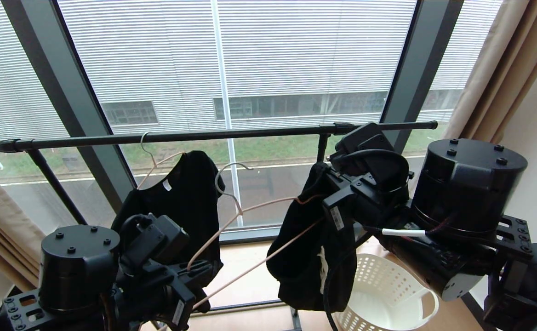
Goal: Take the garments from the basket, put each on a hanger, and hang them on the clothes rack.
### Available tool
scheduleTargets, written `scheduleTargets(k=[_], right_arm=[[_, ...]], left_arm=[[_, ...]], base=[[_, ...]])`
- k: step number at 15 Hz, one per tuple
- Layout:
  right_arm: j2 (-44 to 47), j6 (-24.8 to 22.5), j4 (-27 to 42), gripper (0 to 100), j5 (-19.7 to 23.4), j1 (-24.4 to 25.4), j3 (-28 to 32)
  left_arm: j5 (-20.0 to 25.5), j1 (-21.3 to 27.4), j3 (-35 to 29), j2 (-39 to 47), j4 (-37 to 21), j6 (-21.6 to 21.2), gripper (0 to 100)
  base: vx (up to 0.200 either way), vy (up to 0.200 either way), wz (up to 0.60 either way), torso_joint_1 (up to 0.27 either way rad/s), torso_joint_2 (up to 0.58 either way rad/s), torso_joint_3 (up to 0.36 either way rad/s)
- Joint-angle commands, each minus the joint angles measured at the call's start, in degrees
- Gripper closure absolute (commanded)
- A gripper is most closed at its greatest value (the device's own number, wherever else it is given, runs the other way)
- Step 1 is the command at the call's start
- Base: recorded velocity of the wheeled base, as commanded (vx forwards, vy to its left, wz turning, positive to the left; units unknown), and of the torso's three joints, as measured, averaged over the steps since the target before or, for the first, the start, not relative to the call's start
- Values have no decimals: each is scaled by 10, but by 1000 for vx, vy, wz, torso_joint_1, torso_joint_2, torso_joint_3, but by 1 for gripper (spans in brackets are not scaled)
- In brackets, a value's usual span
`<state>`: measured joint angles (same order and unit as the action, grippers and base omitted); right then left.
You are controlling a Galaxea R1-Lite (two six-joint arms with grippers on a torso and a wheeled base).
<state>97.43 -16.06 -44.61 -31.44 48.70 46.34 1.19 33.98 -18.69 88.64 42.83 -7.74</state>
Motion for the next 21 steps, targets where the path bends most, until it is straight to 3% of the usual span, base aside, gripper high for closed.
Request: scheduleTargets(k=[1, 4, 9, 11, 13, 15, 21], right_arm=[[-1, 0, 0, 100, -2, -6, 1], [-1, 0, 0, 100, -4, -12, 1], [0, 0, 0, 100, -5, -10, 1], [0, 0, 0, 100, -4, -7, 1], [4, 4, 0, 100, -3, 27, 1], [29, 43, 0, 100, -6, 59, 24], [32, 67, 0, 100, -10, 61, 38]], left_arm=[[-3, -17, -4, -1, 9, 3, 100], [-5, -58, -16, -3, 23, 4, 100], [-7, -62, -21, 1, 23, 4, 100], [-7, -56, -18, 3, 23, 4, 100], [-7, -43, -15, 10, 23, 4, 100], [-7, -18, -5, 18, 24, 4, 100], [-6, 24, 10, 18, 24, 3, 100]], base=[[0, 0, 0, 0, 0, 0], [0, 0, 0, 0, 0, 0], [0, 0, 0, 0, 0, 0], [0, 0, 0, 0, 0, 0], [0, 0, 0, 0, 0, 0], [0, 0, 0, 0, 0, 0], [0, 0, 0, 0, 0, 0]])
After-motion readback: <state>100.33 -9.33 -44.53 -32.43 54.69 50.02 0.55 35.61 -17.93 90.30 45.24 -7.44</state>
